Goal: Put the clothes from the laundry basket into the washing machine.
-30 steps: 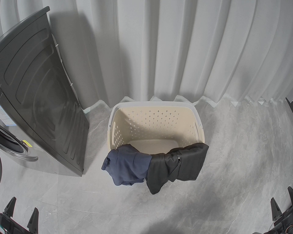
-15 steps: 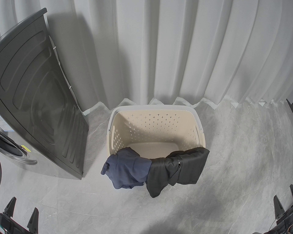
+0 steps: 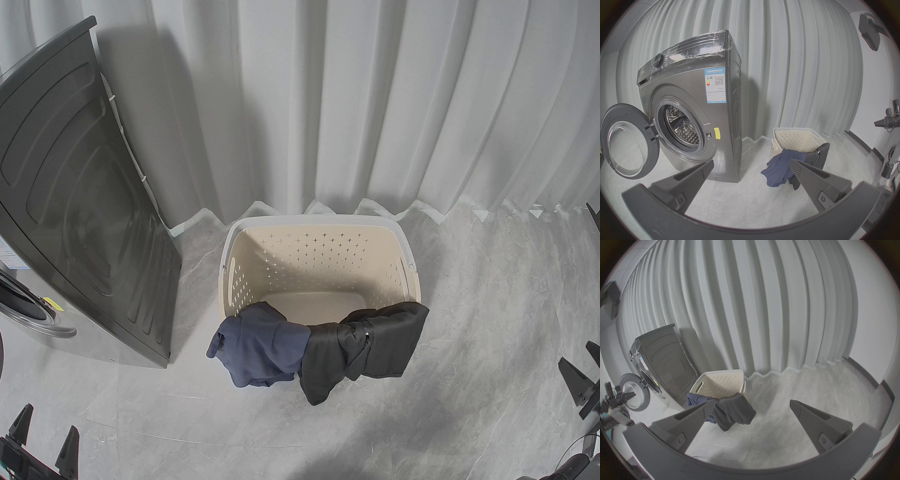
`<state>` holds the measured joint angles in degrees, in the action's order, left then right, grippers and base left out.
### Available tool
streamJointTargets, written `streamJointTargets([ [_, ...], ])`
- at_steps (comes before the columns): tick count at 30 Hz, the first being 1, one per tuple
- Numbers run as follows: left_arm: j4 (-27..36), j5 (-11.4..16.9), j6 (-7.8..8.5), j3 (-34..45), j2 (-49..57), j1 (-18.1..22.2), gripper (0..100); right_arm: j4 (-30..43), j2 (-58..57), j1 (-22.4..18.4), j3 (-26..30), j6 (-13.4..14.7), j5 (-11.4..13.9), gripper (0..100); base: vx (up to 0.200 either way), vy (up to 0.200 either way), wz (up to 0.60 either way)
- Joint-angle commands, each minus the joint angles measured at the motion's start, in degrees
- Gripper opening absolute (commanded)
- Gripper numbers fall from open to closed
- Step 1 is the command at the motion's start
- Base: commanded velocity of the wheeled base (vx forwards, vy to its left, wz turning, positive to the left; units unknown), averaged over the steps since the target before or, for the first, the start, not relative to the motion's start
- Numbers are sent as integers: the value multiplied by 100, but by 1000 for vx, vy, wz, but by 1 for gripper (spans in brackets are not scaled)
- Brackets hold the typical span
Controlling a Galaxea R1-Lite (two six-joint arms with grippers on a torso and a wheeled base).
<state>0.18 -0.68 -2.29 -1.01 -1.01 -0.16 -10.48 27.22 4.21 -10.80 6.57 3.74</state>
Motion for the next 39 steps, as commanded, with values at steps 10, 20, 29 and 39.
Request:
streamJointTargets([
  [10, -1, -2, -8, 84, 66, -2, 100, -1413, 3351, 704, -115, 433, 136, 100, 0, 0, 0],
  [20, -1, 7, 1, 84, 66, -2, 100, -2898, 4959, 1082, -194, 442, -559, 100, 0, 0, 0],
  [29, -1, 7, -8, 84, 66, -2, 100, -3469, 6155, 1548, -353, 521, -893, 100, 0, 0, 0],
  [39, -1, 7, -8, 84, 66, -2, 100, -3768, 7130, 1900, -783, 521, -963, 100, 0, 0, 0],
])
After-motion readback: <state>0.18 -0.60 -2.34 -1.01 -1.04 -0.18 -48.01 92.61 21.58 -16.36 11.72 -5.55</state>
